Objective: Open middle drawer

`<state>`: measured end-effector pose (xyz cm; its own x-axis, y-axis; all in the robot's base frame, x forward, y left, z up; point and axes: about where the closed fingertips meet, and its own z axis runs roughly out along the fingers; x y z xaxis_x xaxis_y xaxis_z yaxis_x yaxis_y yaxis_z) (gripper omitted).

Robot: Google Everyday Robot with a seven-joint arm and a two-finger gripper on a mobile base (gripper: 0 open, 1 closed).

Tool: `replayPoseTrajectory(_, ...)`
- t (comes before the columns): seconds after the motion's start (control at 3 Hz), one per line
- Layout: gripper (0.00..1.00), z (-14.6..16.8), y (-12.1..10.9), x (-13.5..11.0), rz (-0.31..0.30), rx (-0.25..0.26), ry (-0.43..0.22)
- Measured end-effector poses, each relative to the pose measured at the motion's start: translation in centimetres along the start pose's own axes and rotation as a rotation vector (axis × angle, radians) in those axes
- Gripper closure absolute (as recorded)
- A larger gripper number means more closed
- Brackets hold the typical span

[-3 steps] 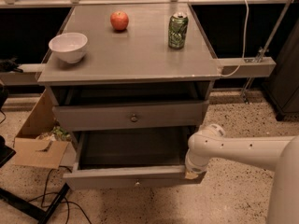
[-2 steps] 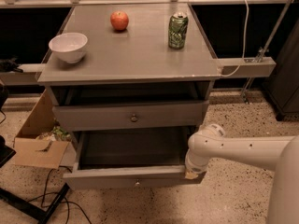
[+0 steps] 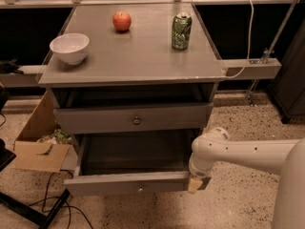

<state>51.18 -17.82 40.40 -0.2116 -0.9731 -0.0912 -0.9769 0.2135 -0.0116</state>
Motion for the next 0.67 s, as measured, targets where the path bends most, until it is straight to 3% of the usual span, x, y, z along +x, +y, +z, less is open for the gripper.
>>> replayPoseTrajectory(0.33, 0.00, 0.00, 0.00, 0.00, 0.000, 0.000, 0.000)
replayPoseTrajectory(0.67, 0.00, 0.00, 0.00, 0.00, 0.000, 0.000, 0.000)
